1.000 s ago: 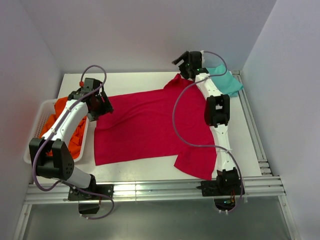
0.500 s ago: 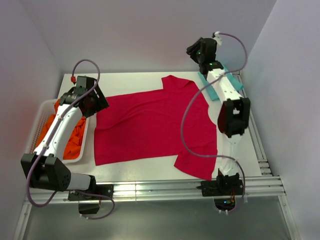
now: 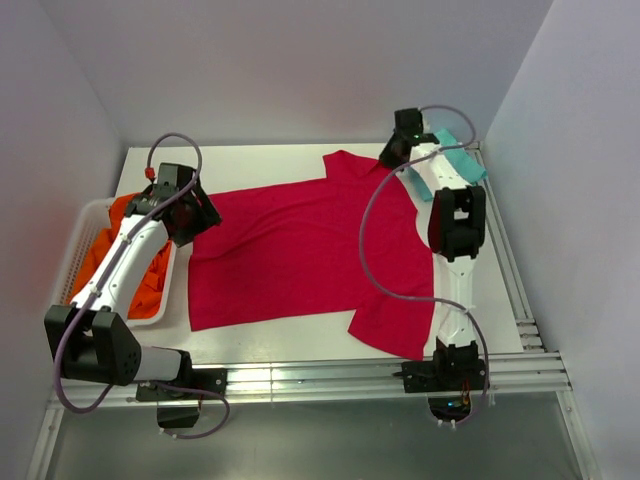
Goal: Fold and stack the t-shirts
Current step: Flatten the tshirt out
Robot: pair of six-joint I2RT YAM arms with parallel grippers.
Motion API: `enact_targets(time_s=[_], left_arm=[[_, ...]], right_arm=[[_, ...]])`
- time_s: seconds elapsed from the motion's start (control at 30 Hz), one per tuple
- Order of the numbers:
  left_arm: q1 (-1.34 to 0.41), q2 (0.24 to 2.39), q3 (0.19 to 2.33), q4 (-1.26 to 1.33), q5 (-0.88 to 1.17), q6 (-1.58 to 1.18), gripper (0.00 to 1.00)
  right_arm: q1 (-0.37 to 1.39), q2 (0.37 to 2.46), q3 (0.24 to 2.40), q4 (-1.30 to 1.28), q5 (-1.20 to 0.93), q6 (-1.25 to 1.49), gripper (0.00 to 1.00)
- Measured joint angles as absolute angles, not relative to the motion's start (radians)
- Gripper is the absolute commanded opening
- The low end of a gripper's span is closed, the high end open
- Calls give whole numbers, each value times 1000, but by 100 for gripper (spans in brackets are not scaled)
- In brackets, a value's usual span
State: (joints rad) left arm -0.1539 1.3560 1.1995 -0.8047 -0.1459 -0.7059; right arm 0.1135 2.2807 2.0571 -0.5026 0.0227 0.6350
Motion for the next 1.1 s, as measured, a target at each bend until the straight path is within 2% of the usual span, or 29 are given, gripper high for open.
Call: enact_targets(time_s=[0.03,0.07,0.13,0.23,0.4,0.83,1.1], left_arm=[[-154,1353,1193,-805,-144,-712,73],[-154,1349,1185,-805,-142,-719,73],[-154,1331,1169,-806,-139,-724,73],[-154,1283,1145,-816,-136,-729,73],[-154,1195,1119,-844,-139,-741,73],[-154,1081,1074,-915,-173,-758,74],[-154,1069,1053,-937,-175,-772,74]], right_arm=[[113,2328,2066,-530,7,634,35],[113,2373,2078,-559,-5,636,40],[113,2439,2103,-599,-27,631,46],[113,2459,2157,-607,-50,637,49],[113,2459,2228,-583,-75,650,49],[113,2466,2223,-559,-89,695,50],[115,2571,2272,-530,-99,719,50]])
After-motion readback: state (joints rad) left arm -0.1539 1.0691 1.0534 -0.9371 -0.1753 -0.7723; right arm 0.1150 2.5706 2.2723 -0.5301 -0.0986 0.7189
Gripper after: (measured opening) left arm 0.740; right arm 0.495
